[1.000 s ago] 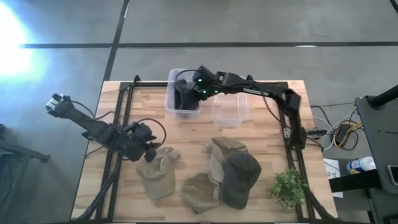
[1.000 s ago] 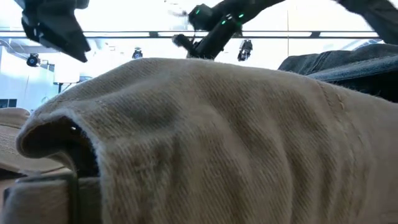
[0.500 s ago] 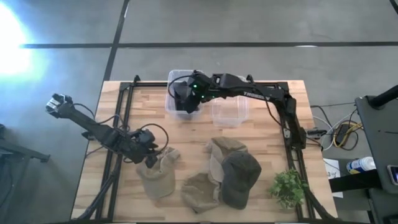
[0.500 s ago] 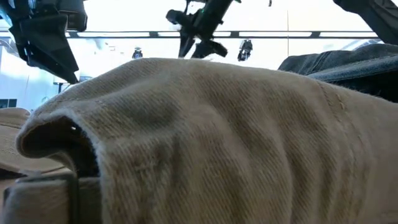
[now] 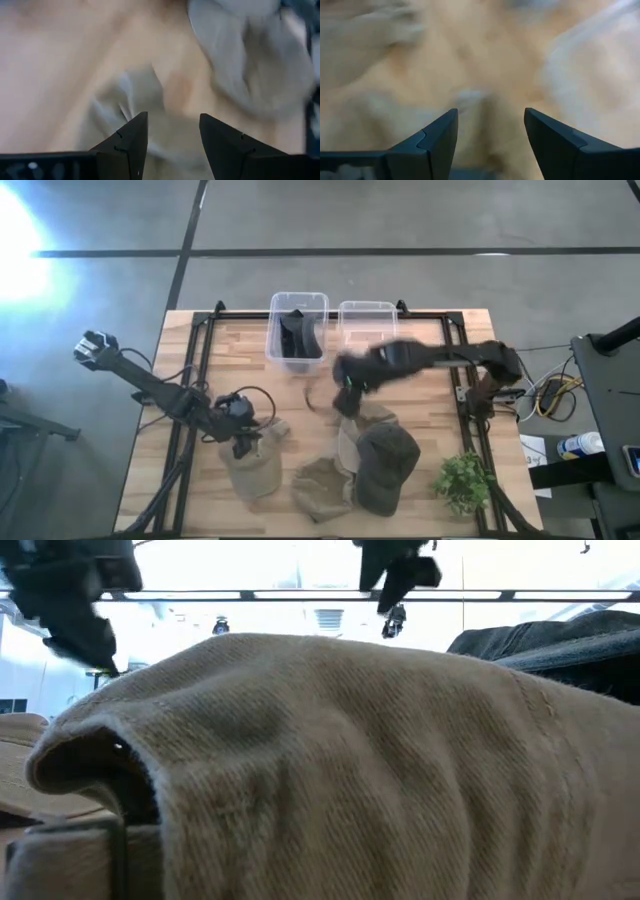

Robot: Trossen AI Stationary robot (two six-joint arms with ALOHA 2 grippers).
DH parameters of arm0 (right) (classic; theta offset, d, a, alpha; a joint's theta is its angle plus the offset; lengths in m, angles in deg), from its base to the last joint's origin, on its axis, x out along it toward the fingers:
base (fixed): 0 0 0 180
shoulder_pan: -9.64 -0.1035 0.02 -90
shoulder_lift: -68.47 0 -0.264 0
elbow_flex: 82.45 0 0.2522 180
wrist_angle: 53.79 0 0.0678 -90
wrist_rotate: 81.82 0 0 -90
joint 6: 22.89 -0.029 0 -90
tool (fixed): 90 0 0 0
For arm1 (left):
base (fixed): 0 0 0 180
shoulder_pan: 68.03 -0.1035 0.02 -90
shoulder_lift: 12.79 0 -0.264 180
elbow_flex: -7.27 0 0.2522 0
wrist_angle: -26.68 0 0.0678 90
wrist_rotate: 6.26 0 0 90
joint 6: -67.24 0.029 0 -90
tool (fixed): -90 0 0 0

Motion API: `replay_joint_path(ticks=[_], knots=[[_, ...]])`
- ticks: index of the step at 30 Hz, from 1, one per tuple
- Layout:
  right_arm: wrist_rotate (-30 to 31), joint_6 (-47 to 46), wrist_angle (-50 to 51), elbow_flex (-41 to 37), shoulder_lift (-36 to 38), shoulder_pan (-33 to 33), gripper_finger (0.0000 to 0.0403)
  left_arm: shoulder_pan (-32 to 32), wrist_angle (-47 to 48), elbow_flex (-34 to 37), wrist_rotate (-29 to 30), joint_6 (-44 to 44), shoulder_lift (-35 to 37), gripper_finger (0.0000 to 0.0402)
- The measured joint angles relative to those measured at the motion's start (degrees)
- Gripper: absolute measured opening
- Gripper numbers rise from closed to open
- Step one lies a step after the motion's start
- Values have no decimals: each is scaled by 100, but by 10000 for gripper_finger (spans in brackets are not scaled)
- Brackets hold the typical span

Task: Pick & Place hat
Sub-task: Put the left brown cap into the right transparent bin

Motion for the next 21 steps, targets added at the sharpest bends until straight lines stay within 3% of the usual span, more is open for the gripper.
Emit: replay_joint_path(ticks=[5,9,13,18,21], knots=[[-159,-994,-1423,-1027,200,-691,224,115,307,2,-1696,193,-25,172],[-240,-1605,-2034,-1475,142,-889,224,331,555,42,-2429,390,-169,172],[-301,-1841,-2320,-1706,22,-1046,224,428,10,375,-2557,449,-479,172],[-255,-1925,-2811,-1832,-4,-1076,224,406,-2445,1099,-2548,90,-1180,172],[-150,-1924,-2840,-1854,-41,-1072,224,333,-3332,1334,-2117,-473,-1732,172]])
